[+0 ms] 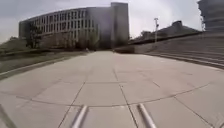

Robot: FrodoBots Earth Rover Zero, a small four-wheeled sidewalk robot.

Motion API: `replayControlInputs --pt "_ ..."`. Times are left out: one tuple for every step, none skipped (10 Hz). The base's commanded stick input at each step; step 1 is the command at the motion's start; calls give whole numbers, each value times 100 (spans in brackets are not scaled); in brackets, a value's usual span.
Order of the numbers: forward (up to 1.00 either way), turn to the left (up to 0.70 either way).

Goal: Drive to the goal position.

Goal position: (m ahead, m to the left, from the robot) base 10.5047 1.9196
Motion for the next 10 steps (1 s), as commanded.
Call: replayControlInputs --pt "100 -27" --pt "100 -27" --pt "100 -27" --pt "100 -27" --pt "100 -27" --pt "100 -27" --pt "100 -27" --pt "100 -27" --pt "100 -14" --pt "100 0"
